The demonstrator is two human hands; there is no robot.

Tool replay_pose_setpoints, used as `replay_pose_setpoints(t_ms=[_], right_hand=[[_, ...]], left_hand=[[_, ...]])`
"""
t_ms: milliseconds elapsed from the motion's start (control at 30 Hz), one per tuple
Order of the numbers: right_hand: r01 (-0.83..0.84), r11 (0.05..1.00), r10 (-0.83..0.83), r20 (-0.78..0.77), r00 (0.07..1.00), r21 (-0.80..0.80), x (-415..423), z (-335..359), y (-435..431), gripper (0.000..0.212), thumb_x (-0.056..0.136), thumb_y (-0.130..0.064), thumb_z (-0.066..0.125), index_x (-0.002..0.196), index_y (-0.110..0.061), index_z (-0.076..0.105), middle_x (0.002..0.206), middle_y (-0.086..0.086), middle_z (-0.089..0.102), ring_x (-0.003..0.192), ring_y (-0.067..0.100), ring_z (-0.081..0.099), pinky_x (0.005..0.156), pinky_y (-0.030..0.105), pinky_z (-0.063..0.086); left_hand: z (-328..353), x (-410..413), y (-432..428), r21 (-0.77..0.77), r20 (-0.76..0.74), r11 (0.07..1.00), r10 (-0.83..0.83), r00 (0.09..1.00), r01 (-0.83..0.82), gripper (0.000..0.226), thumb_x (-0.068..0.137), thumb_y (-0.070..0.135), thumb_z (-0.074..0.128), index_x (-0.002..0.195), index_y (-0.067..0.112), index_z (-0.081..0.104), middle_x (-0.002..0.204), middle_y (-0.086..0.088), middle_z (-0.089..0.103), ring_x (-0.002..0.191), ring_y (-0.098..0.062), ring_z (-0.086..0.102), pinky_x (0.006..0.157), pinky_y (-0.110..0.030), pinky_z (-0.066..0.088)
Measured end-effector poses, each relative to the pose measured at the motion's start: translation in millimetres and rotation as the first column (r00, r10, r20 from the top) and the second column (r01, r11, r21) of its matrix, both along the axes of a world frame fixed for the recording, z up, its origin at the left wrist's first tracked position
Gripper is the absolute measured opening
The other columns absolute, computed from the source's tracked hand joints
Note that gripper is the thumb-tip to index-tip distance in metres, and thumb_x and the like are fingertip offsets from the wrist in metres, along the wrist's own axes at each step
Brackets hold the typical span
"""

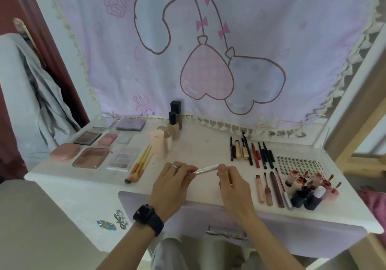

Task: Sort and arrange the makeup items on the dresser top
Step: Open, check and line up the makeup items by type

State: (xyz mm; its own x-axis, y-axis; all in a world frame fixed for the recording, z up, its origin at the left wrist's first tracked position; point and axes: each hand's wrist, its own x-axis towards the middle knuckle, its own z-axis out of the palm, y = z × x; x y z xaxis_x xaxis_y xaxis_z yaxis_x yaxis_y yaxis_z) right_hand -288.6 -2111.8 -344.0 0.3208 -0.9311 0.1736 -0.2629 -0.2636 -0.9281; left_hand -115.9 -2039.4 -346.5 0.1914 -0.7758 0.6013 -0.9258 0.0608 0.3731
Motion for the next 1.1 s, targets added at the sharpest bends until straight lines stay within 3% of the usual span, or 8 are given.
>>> replay_pose_setpoints(t_ms=[233,400,533,633,733,833,967,1100], right_hand=[[-0.118,0.96,0.097,0.094,0.991,0.255,-9.8,14.4,1.3,0.049,0.101,-0.048,0.051,0.062,-0.02,0.041,0.051,-0.005,0.031,0.046,0.012,0.024,0.045,0.026,0.021],[-0.157,0.976,0.151,0.053,0.987,0.152,-17.9,14.5,18.9,0.047,0.102,-0.034,0.048,0.056,-0.028,0.04,0.049,-0.008,0.029,0.046,0.011,0.023,0.047,0.025,0.021],[-0.222,0.974,0.22,-0.059,0.974,-0.038,-31.3,11.1,25.9,0.038,0.102,-0.043,0.049,0.067,-0.032,0.046,0.051,-0.011,0.04,0.047,0.006,0.031,0.048,0.018,0.031],[-0.311,0.949,0.313,-0.048,0.948,0.047,-43.7,8.1,24.3,0.005,0.099,-0.036,0.061,0.096,-0.038,0.057,0.078,-0.011,0.062,0.055,0.008,0.051,0.054,0.02,0.045],[-0.271,0.949,0.285,-0.068,0.956,0.158,-48.4,7.7,21.3,0.022,0.089,-0.057,0.064,0.106,-0.044,0.057,0.1,-0.016,0.068,0.063,0.007,0.064,0.058,0.018,0.051],[-0.212,0.954,0.24,-0.12,0.963,0.21,-44.6,10.0,15.8,0.049,0.089,-0.073,0.044,0.1,-0.029,0.063,0.079,-0.006,0.074,0.053,0.003,0.058,0.054,0.014,0.046],[-0.171,0.972,0.186,-0.085,0.979,0.164,-34.0,9.6,5.0,0.041,0.102,-0.053,0.044,0.085,-0.024,0.066,0.065,-0.005,0.068,0.051,0.007,0.051,0.051,0.018,0.042],[-0.205,0.967,0.203,0.028,0.979,0.153,-25.2,10.2,-6.9,0.019,0.102,-0.024,0.057,0.095,-0.04,0.065,0.091,-0.007,0.07,0.058,0.01,0.058,0.053,0.023,0.046]], left_hand=[[4.3,-13.8,10.1,-0.062,0.323,0.996,-0.043,0.945,0.066,0.029,0.102,0.032,0.04,0.094,0.019,0.064,0.082,0.005,0.06,0.072,-0.018,0.05,0.058,-0.029,0.042],[11.3,-30.4,15.0,0.103,0.082,0.994,0.014,0.997,-0.022,0.054,0.104,0.044,0.023,0.057,0.023,0.04,0.045,0.009,0.029,0.04,-0.012,0.024,0.039,-0.023,0.016],[3.9,-26.9,9.2,0.255,-0.282,0.963,-0.016,0.959,0.091,0.063,0.098,0.057,0.028,0.047,0.019,0.027,0.04,0.003,0.028,0.041,-0.016,0.028,0.044,-0.027,0.021],[4.0,-20.5,10.0,0.285,-0.217,0.957,0.012,0.976,0.052,0.061,0.103,0.044,0.038,0.049,0.017,0.029,0.04,0.002,0.024,0.042,-0.018,0.026,0.046,-0.027,0.018],[5.5,-19.1,10.7,0.295,-0.138,0.955,0.01,0.99,0.031,0.06,0.104,0.045,0.035,0.051,0.017,0.029,0.041,0.002,0.024,0.042,-0.019,0.026,0.045,-0.025,0.016],[7.5,-22.2,5.8,0.287,-0.106,0.957,-0.005,0.994,0.035,0.056,0.098,0.049,0.029,0.052,0.018,0.026,0.041,0.002,0.022,0.042,-0.02,0.027,0.043,-0.024,0.017],[5.6,-19.0,-11.7,0.297,-0.142,0.955,0.038,0.989,0.006,0.057,0.102,0.041,0.04,0.05,0.023,0.029,0.039,0.003,0.027,0.041,-0.017,0.03,0.044,-0.022,0.016],[2.7,-13.2,-28.2,0.31,-0.232,0.95,0.106,0.967,-0.029,0.058,0.102,0.038,0.043,0.047,0.021,0.035,0.041,0.005,0.031,0.042,-0.015,0.029,0.045,-0.029,0.023]])
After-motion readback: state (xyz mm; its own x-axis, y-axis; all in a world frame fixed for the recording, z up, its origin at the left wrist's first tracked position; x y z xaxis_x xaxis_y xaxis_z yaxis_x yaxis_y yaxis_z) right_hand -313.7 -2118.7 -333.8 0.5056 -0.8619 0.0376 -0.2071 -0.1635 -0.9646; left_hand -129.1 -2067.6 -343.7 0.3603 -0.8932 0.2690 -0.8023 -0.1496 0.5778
